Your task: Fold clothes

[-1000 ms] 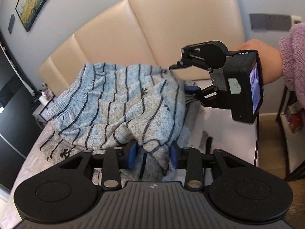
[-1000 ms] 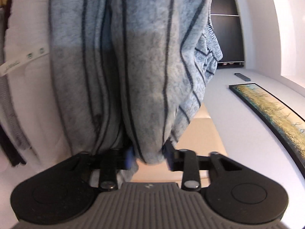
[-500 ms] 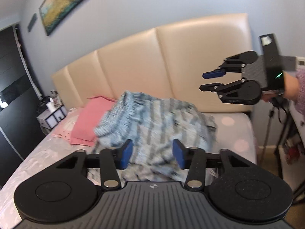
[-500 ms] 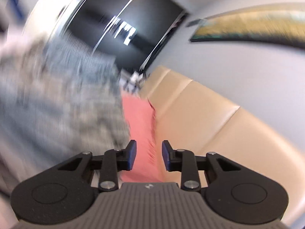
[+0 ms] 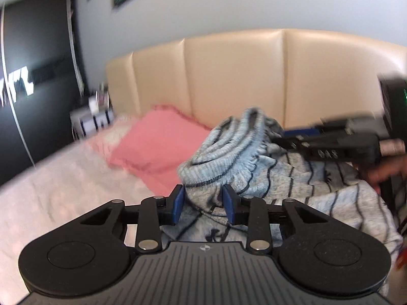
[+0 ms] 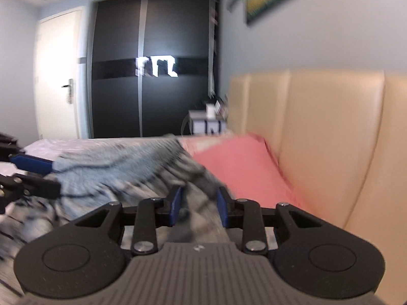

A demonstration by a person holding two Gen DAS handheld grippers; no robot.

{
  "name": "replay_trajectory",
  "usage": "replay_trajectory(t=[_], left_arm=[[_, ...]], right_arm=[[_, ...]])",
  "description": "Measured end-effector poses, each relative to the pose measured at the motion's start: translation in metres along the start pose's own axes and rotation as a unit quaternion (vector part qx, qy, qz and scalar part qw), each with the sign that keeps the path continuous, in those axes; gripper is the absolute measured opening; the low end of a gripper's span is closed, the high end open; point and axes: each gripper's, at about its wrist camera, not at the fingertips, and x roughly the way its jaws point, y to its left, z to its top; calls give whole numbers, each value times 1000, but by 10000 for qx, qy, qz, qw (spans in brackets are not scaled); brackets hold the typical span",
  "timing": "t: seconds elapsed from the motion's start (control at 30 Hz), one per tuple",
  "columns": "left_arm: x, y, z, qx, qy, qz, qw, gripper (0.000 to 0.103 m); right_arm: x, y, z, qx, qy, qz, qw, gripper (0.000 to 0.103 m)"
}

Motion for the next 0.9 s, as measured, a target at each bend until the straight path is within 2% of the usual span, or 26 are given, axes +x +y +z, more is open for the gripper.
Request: replay_trajectory(t=[0.13, 0.23, 0.5, 0.57, 0.63, 0.67, 0.7, 0.83, 0.87, 0.9], left_arm=[[27, 12, -11, -256, 233, -98, 9994, 25], [29, 14, -19, -361, 164, -195, 9990, 25], [9, 4, -18, -161, 13, -165, 9997, 25], [-6, 0, -17, -130, -73, -123, 9998, 28], [-24, -4, -17, -89, -154, -78, 9998, 36], [-35, -7, -18, -52, -209, -51, 9998, 46], [-46, -10, -18, -13, -269, -13, 9996, 50], [-96, -19, -20, -37, -278, 181, 9994, 53], [-111, -23, -21, -58, -291, 251, 9992, 59], [-126, -26, -23, -49, -340, 326, 9989, 65]], right_arm=[[17, -14, -37, 414, 296, 23, 9987, 33], [20, -24, -56, 631, 331, 50, 9974, 33], [-13, -20, -50, 626, 93, -152, 9979, 36], [-22, -19, -48, 621, 32, -204, 9979, 42], [-30, -18, -46, 616, -30, -256, 9978, 68], [-35, -17, -45, 614, -61, -282, 9977, 72], [-44, -15, -43, 615, -108, -299, 9976, 73], [-89, -9, -30, 794, -203, -462, 9956, 79], [-103, -6, -28, 888, -256, -450, 9947, 82], [-118, -2, -26, 987, -309, -415, 9938, 91]])
